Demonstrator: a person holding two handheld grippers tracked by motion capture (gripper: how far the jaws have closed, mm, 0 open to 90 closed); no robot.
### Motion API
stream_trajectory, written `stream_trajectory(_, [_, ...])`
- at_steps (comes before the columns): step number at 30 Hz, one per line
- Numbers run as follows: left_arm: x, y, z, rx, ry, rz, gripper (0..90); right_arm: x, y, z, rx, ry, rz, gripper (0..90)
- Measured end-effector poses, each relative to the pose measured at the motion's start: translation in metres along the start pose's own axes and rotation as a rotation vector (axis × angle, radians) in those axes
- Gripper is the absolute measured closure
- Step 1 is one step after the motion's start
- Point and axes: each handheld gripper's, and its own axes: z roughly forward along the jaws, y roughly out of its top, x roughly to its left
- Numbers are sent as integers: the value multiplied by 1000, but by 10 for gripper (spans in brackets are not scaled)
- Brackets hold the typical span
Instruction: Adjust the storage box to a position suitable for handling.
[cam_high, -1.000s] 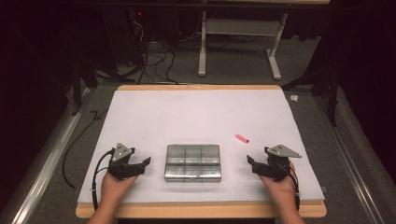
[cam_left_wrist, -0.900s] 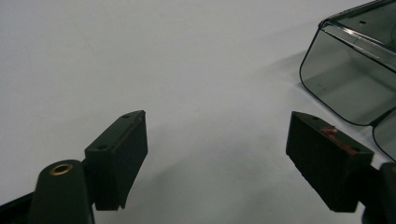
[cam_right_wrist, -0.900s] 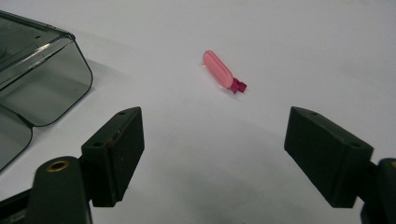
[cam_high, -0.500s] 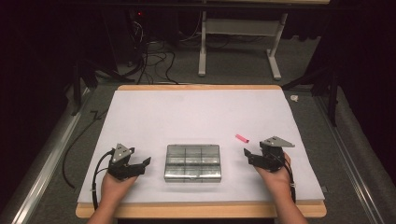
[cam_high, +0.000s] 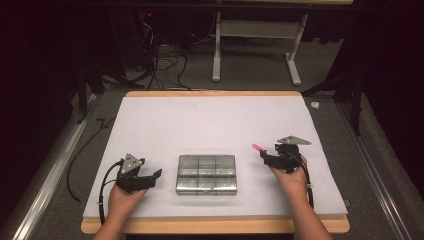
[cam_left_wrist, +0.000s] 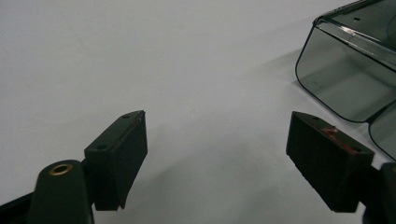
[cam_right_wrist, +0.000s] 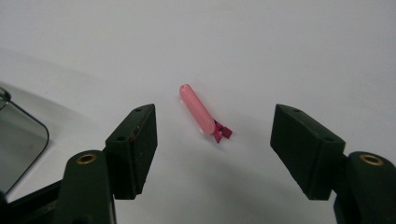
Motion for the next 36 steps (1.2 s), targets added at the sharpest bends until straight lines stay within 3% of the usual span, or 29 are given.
stream_trajectory(13, [-1, 0, 0, 4, 0, 4, 212, -6, 3, 19, 27, -1, 17, 459])
stream_trajectory(19, [-1, -1, 0, 7, 1, 4, 212, -3, 12, 26, 56, 4, 3, 502])
stream_trajectory(21, [-1, -1, 0, 7, -1, 6, 212, -2, 14, 28, 42, 8, -6, 545])
stream_trajectory(28, [-1, -1, 0, 10, -3, 5, 212, -2, 10, 37, 79, 52, -19, 647])
stream_trajectory(33, [-1, -1, 0, 8, -4, 5, 212, 2, 10, 40, 89, 43, -51, 729])
stream_trajectory(36, [-1, -1, 0, 11, -3, 8, 212, 4, 9, 41, 104, 41, -65, 824])
